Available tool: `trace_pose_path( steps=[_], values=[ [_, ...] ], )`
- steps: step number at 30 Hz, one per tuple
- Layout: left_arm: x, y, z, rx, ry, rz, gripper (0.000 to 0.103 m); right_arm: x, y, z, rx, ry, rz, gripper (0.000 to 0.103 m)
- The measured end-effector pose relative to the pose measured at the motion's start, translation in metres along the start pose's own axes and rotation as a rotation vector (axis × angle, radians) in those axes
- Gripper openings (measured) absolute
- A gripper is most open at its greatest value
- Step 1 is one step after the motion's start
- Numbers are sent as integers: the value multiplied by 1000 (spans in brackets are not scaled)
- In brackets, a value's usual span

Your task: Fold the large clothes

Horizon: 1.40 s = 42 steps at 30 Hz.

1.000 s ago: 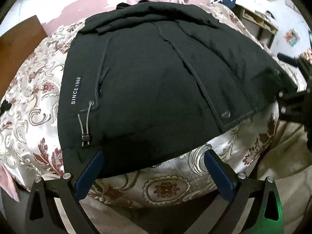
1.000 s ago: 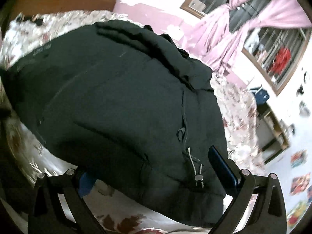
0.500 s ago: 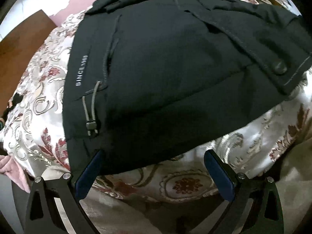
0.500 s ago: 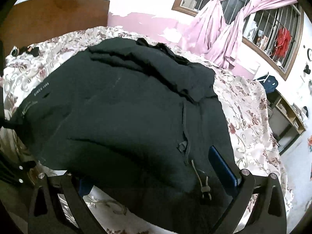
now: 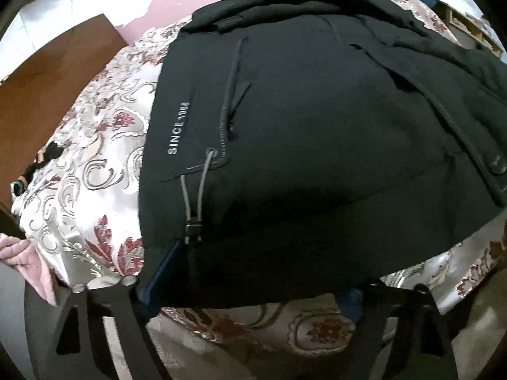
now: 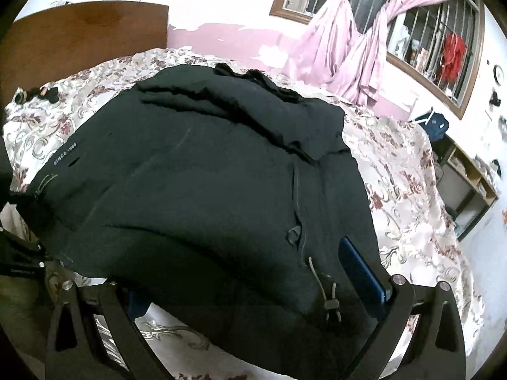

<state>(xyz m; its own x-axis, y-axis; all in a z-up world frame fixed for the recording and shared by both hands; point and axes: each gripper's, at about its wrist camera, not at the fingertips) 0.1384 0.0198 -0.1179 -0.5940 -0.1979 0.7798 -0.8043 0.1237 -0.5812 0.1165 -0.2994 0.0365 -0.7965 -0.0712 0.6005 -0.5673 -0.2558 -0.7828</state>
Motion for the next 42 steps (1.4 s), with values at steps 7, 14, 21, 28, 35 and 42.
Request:
trace_pose_path(
  steps=[7,14,21,28,35,42],
  values=[
    [7,-2,-12,73,-2,57,61,-3,4,-3,11,21,2,101],
    [17,-3,-36,209,65,167,48,-6,24,-14,7,80,-21,101],
    [17,-3,-35,223,76,172,48,-9,43,-24,23,146,-65,100],
    [18,-1,-33,222,82,163,48,-4,43,-31,28,93,-15,53],
    [12,1,-29,204,33,125,48,8,42,-33,20,132,87,44],
    [16,0,-28,206,27,155,39,3,44,-28,7,115,62,34]
  ],
)
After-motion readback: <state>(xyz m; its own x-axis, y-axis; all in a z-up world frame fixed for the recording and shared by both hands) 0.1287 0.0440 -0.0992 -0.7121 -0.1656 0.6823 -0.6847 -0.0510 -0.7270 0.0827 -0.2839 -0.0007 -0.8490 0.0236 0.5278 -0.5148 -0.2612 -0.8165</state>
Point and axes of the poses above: each gripper's, at about its wrist camera, not at the fingertips, and x roughly against the way its jaws point, z to its right, y to its underside, and after that the axes turned 6 degrees about z, right-handed
